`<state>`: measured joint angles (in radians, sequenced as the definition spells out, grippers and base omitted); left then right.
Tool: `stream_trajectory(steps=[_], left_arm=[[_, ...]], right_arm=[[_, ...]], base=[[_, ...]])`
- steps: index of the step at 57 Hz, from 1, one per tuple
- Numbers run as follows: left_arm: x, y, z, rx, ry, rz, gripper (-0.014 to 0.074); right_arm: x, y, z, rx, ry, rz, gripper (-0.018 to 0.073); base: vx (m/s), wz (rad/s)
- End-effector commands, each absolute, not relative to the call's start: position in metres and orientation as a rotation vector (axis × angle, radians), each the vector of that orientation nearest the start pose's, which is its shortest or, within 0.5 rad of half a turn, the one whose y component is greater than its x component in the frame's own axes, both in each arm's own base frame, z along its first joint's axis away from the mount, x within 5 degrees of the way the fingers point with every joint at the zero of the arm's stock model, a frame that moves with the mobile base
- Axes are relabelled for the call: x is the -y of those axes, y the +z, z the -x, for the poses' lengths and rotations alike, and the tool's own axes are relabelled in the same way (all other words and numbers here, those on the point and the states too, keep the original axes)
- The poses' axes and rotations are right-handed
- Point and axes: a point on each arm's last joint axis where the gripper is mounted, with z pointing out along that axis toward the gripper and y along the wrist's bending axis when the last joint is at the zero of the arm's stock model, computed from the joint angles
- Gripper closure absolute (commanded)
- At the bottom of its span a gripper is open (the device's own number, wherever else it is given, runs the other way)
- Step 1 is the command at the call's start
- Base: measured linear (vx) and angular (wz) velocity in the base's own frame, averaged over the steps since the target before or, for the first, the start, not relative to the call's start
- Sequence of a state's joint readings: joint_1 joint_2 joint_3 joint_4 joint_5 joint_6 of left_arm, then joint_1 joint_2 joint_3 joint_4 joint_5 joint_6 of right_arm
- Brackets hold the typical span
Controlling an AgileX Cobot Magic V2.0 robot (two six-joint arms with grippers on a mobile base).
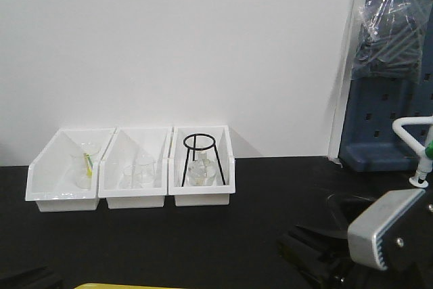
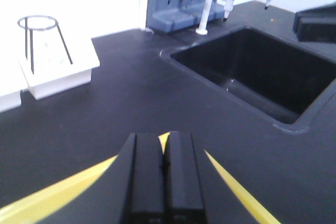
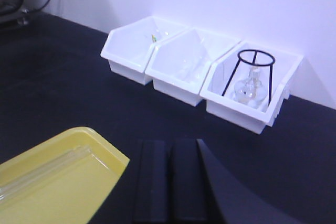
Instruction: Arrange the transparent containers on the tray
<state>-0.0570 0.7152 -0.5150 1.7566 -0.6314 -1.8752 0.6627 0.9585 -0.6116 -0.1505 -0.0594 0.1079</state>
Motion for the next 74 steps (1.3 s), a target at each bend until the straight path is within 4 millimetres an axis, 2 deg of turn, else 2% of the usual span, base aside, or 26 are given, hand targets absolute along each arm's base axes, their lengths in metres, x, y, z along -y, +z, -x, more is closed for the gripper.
stream_trajectory(steps=[1,50,56,59,68,74], left_arm=[[0.059,0.32,-0.129,-1.751,-0.581,-0.477,0.0597],[0.058,0.321,-0.129,-1.744,-0.578,-0.471,0.0597],[0.058,0.327,-0.13,-1.703,-0.641,-0.389,0.0597],[0.055,0.333,-0.133,-1.642,-0.614,-0.339,0.0597],[0.04,0.35,-0.142,-1.441,-0.436,-0.222,0.0597],[0.024,0.352,-0.147,-1.427,-0.338,-0.032,0.0597]], right_arm=[[-0.127,0.339,-0.16,-1.505,0.494,0.588,0.0572],[-0.127,0.339,-0.16,-1.503,0.495,0.587,0.0572],[-0.127,0.339,-0.16,-1.503,0.495,0.587,0.0572],[-0.127,0.339,-0.16,-1.503,0.495,0.587,0.0572],[-0.127,0.339,-0.16,-1.503,0.495,0.587,0.0572],[-0.127,0.339,-0.16,-1.504,0.495,0.587,0.0572]], base=[[0.0,0.0],[0.0,0.0],[0.0,0.0],[0.0,0.0],[0.0,0.0],[0.0,0.0]])
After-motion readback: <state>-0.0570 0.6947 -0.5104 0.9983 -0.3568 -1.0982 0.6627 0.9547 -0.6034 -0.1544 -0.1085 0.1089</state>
